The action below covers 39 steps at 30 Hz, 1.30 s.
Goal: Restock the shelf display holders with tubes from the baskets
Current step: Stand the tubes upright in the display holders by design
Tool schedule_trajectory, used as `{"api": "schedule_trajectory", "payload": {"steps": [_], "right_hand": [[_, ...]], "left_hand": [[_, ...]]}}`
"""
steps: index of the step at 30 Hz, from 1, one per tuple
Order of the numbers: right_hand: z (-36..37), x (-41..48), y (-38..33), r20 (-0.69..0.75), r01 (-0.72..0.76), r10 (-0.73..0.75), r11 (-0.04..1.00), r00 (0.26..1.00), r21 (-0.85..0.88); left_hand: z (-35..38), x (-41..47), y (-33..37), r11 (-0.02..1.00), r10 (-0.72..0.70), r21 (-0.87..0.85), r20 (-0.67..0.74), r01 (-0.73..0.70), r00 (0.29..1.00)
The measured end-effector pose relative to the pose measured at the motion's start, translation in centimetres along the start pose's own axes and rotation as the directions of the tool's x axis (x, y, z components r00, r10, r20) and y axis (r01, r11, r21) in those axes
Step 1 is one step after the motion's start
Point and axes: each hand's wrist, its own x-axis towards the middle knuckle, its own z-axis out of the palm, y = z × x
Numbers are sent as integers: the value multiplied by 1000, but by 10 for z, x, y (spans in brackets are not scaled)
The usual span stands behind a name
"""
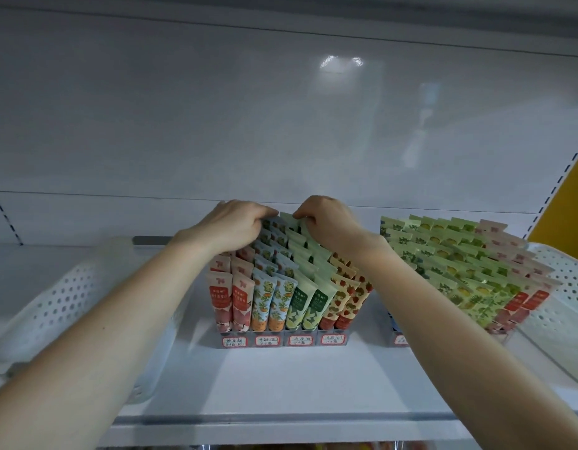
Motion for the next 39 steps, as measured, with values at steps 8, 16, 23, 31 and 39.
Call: {"api": "schedule_trajectory", "payload": {"steps": [8, 16, 23, 31, 39], "right_hand": [[-3, -3, -2, -20, 32, -32, 998, 999, 49], [-2, -5, -23, -28, 86, -84, 990, 996, 115], [3, -4, -25, -32, 53, -49, 990, 998, 128], [2, -17, -23, 65, 21, -32, 985, 997, 173], [-6, -26, -25, 66, -8, -4, 984, 998, 180]], "left_hand": [[-5, -6, -3, 996, 76, -39, -89, -79, 993], [-9, -8, -11, 991, 135, 35, -204, -130, 970], [-8, -5, -5, 994, 99, 60, -193, -89, 976], [-1, -24, 2, 998, 68, 18, -144, -66, 987], [-3, -34, 10, 996, 44, -69, -228, -61, 973]]}}
